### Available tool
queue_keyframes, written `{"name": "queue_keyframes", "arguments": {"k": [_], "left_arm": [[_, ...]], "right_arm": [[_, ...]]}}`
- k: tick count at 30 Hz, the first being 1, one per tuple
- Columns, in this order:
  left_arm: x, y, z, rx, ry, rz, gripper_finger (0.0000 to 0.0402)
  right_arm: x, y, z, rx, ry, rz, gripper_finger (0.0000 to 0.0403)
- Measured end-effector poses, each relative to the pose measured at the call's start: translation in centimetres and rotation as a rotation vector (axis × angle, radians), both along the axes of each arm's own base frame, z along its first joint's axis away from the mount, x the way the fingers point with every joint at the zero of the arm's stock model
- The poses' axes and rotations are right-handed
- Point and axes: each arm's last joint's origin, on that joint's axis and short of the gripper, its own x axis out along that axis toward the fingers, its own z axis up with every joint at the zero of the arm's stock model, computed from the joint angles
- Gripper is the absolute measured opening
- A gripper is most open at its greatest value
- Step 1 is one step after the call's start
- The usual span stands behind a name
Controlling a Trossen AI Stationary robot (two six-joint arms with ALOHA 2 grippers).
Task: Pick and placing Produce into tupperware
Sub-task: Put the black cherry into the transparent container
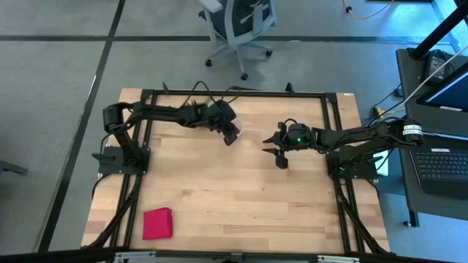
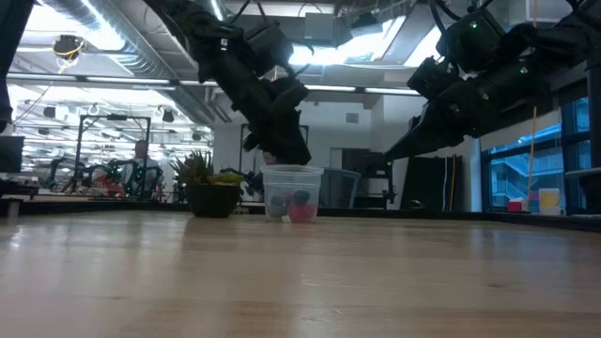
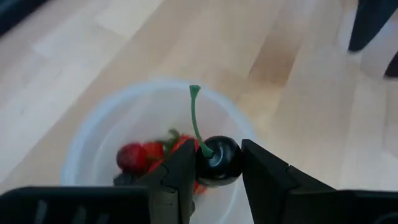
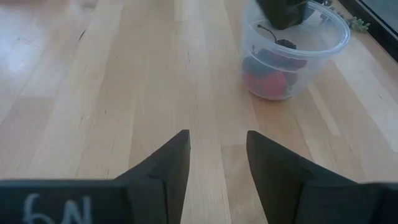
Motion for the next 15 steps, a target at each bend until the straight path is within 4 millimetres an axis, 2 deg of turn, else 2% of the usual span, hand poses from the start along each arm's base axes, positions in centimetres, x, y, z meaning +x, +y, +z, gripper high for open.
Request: {"name": "queue_keyframes", "arguments": {"k": [3,10,15], "left_arm": [[0.16,0.35,0.47,0.007,-0.013,0.009,0.0107],[-0.61,0.47,-0.18,0.041,0.103,0.055,0.0105],[-0.59,0.43,-0.17,0.044,0.103,0.057,0.0111]], "right_arm": [[0.0,0.0,0.0,0.0,0.0,0.0,0.0161],[0.0,0.01,-0.01,-0.001,0.001,0.002,0.0161],[0.0,0.0,-0.01,-0.002,0.001,0.001,0.0161]]}}
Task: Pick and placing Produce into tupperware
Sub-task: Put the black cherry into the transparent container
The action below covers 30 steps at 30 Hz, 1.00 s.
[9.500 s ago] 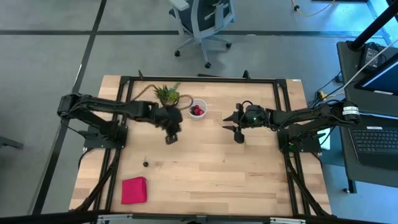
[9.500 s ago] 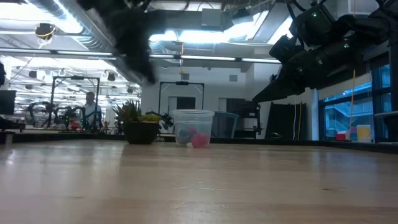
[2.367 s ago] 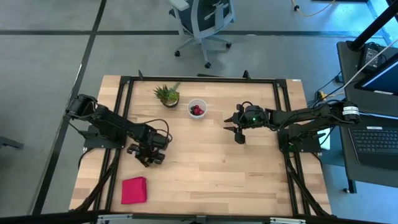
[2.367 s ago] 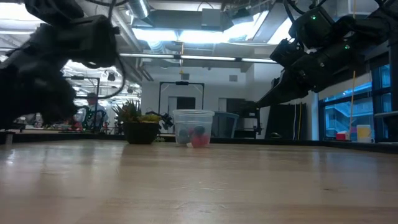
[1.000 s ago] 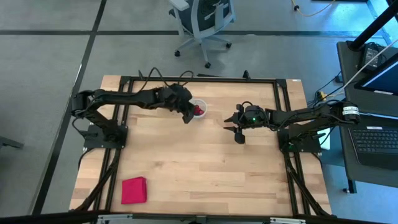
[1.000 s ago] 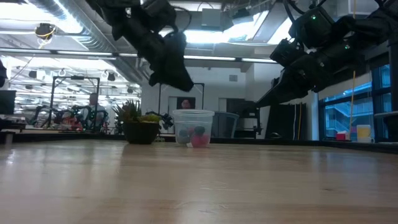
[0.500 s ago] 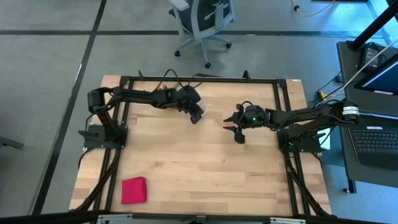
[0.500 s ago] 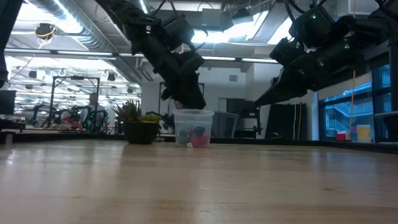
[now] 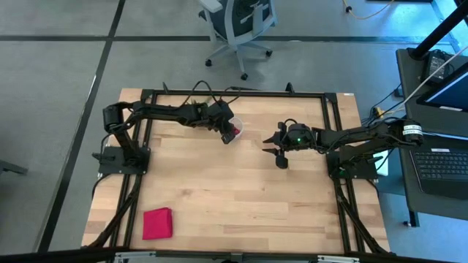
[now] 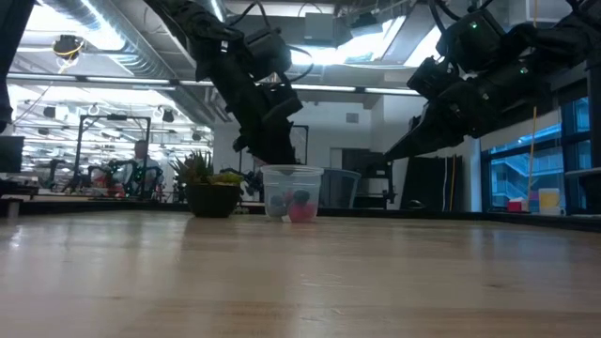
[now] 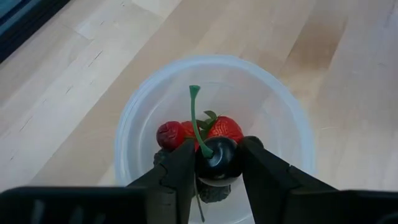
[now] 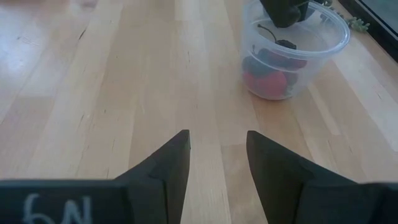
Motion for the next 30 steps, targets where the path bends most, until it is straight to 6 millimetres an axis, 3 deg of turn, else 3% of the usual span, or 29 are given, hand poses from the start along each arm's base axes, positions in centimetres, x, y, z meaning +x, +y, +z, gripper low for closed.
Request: {"name": "queue_keyframes", "arguments": {"k": [30], "left_arm": [[0.18,-0.04,0.13,0.002,-0.021,-0.013,0.0116]], "right_arm": [[0.0,0.0,0.0,0.012,-0.001,-0.007,0.0161]]}}
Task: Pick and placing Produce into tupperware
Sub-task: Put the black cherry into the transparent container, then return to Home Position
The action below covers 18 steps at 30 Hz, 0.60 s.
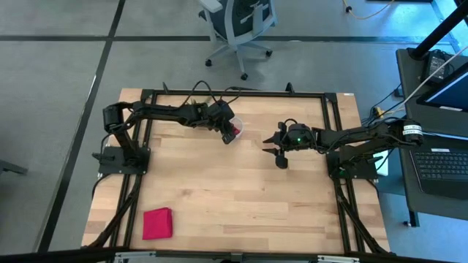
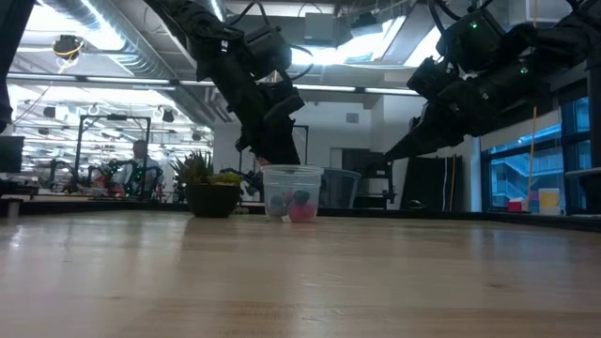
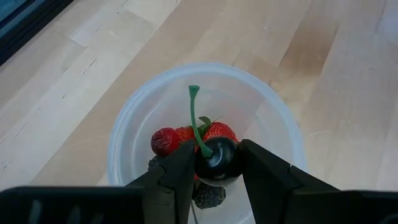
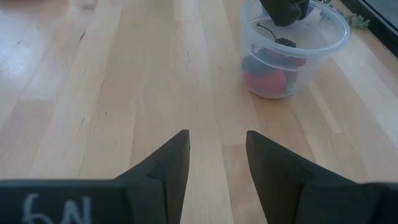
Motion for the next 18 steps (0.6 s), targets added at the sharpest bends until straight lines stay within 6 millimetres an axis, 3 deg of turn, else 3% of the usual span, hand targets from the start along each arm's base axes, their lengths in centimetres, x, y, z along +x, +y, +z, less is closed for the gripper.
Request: {"name": "queue_keyframes", "arguments": {"k": [6,14,18], "left_arm": [[0.0,0.0,0.0,-0.003,-0.001,0.003,0.0126],[0.0,0.0,0.1,0.019,0.0,-0.021,0.0199],[-0.7,-0.8,2.4,0.088,-0.033,-0.093,0.0212]], "right_arm": [[0.0,0.0,0.0,0.01,-0.001,-0.006,0.0161],[0.0,0.0,0.0,0.01,-0.001,-0.006,0.0161],[0.0,0.0,0.0,0.009,-0.001,-0.006,0.0161]]}}
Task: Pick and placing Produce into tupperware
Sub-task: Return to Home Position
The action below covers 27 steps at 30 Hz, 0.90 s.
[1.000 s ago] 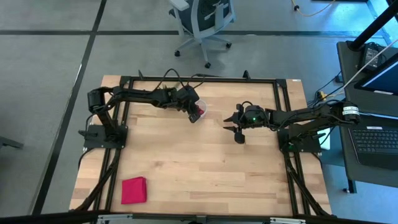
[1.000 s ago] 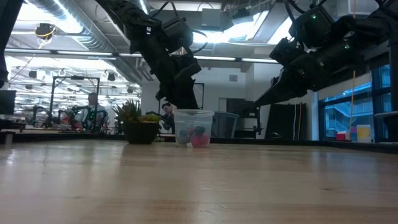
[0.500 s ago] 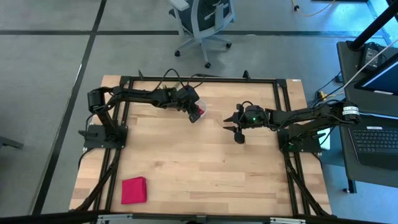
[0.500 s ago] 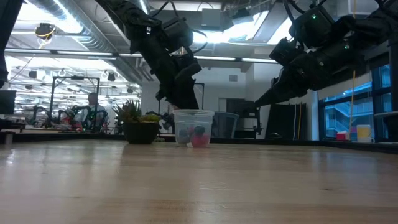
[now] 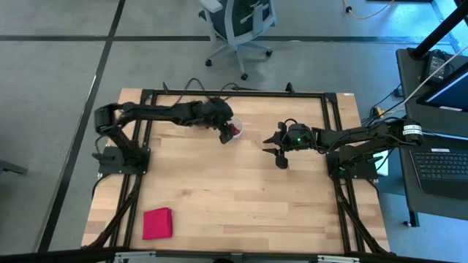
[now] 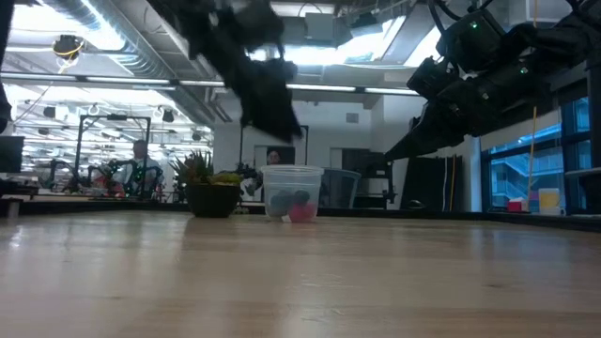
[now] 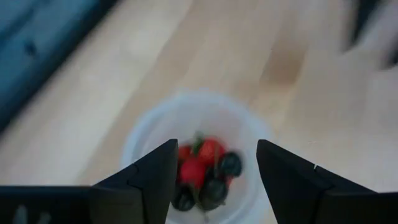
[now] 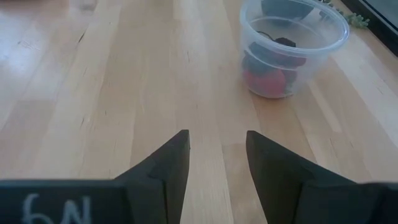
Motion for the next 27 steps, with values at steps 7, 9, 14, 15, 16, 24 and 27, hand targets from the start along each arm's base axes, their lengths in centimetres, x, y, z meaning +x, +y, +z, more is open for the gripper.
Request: {"name": "queue_keyframes", "arguments": {"k": [7,9,14,15,16,24,27], "left_arm": [[-4.0,-2.1,5.0,0.171,-0.236,-0.097,0.0214],[-5.8,-2.6,4.8,0.209,-0.305,-0.1,0.0214],[-11.0,-4.2,2.9,0.274,-0.478,-0.086,0.0214],[-11.9,-4.4,2.5,0.287,-0.513,-0.084,0.0214],[-12.8,-4.7,2.1,0.297,-0.542,-0.082,0.0214],[-17.3,-6.1,-0.5,0.314,-0.676,-0.06,0.0214],[-18.3,-6.4,-1.3,0.32,-0.694,-0.059,0.0214]], "right_arm": [[-0.1,0.0,0.2,-0.036,-0.001,0.021,0.0161],[-0.2,-0.1,0.5,-0.067,-0.015,0.031,0.0161],[-1.4,-0.8,2.0,-0.107,-0.055,0.004,0.0161],[-1.8,-1.0,2.2,-0.118,-0.08,-0.006,0.0161],[-2.4,-1.1,2.4,-0.135,-0.108,-0.016,0.0161],[-7.7,-1.4,2.0,-0.177,-0.402,-0.139,0.0161],[-9.1,-1.2,2.0,-0.182,-0.48,-0.162,0.0161]]}}
